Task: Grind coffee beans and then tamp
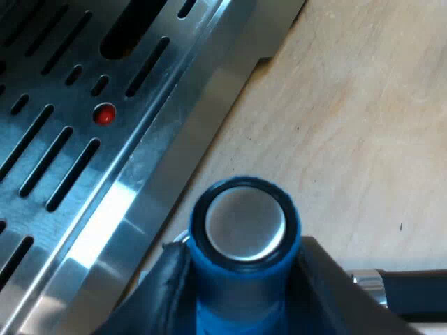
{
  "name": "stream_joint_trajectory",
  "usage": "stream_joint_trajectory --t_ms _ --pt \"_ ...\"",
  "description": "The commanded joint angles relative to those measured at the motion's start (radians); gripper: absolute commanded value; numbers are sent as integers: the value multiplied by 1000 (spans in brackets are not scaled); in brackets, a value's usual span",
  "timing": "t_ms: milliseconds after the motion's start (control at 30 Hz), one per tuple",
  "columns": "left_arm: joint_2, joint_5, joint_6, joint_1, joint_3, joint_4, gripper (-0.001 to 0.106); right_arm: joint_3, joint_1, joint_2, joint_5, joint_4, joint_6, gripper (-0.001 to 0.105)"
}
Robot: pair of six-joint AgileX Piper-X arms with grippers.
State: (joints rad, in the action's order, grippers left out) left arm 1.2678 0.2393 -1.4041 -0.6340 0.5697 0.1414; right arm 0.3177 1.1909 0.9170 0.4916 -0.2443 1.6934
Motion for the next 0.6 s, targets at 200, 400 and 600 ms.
stream_joint_trajectory --t_ms 200,400,600 --pt "-3 -4 6 -3 -55 -14 21 0 -1 0 -2 -13 13 60" --pt "-3 -4 6 -3 -131 -36 21 0 -1 0 -2 -13 13 60" --pt "-3 -4 6 -3 -166 -42 21 0 -1 0 -2 -13 13 60"
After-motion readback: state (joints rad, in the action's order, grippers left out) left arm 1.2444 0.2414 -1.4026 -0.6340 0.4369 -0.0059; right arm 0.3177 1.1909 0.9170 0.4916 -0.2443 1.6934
